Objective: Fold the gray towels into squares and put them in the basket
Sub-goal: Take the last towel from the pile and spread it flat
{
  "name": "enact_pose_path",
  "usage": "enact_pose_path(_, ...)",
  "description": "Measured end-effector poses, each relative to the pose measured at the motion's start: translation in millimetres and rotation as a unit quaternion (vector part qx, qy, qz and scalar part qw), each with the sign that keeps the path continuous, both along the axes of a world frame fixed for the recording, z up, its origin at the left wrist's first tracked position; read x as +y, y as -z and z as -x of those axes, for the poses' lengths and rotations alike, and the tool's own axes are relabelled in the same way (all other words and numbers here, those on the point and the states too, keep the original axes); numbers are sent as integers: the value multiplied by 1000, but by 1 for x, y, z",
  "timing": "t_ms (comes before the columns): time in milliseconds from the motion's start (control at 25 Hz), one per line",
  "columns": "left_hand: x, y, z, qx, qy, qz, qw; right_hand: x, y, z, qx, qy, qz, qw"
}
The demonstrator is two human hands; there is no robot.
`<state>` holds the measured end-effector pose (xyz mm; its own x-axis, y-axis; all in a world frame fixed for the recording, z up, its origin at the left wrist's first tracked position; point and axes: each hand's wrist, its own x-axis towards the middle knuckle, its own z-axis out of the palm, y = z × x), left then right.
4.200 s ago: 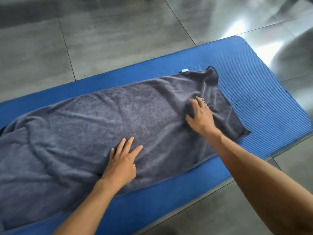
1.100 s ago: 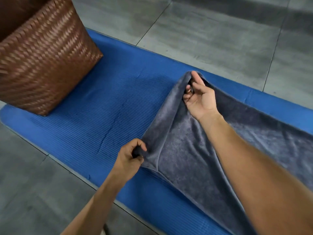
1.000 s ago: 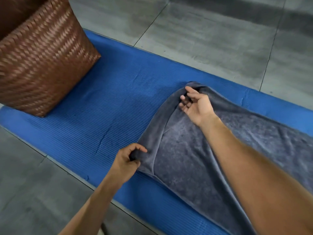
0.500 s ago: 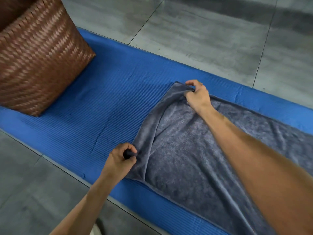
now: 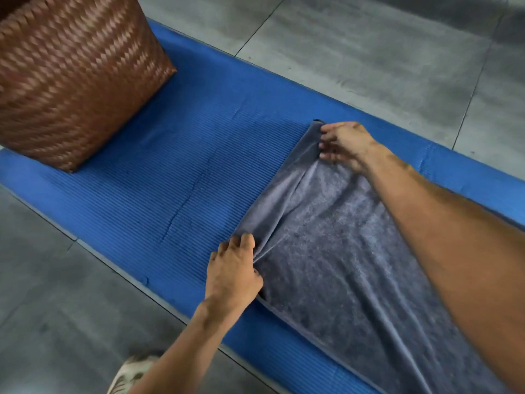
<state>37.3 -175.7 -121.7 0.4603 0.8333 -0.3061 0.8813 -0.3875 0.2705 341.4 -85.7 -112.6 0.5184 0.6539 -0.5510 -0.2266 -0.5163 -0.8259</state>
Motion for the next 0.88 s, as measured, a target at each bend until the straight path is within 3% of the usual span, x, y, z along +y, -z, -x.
enact_pose_path(200, -4, 0, 20, -5, 122, 50, 991, 3, 15, -12, -57, -21, -62, 996)
enact_pose_path(280, -1, 2, 22, -60, 77, 75, 992, -4, 16, -1, -173, -70, -60, 981)
enact_pose_path(400, 9, 7, 27, -71, -74, -7, 995, -11, 18, 27, -391, -148, -45, 907)
enact_pose_path(480, 14, 7, 30, -53, -137, 22, 989, -8, 15, 43, -421, -242, -18, 874)
enact_pose_path(600, 20, 10, 26, -82, -151, 64, 983, 4, 14, 63, -397, -382, 94, 829)
enact_pose_path(720, 21, 9, 25, -120, -155, 55, 979, 13, 15, 79, -419, -318, 152, 837)
enact_pose_path(800, 20, 7, 29, -142, -135, 55, 979, 15, 20, 86, -465, -291, 137, 825)
enact_pose_path(880, 20, 8, 37, -158, -109, 44, 980, 18, 25, 89, -453, -234, 88, 856)
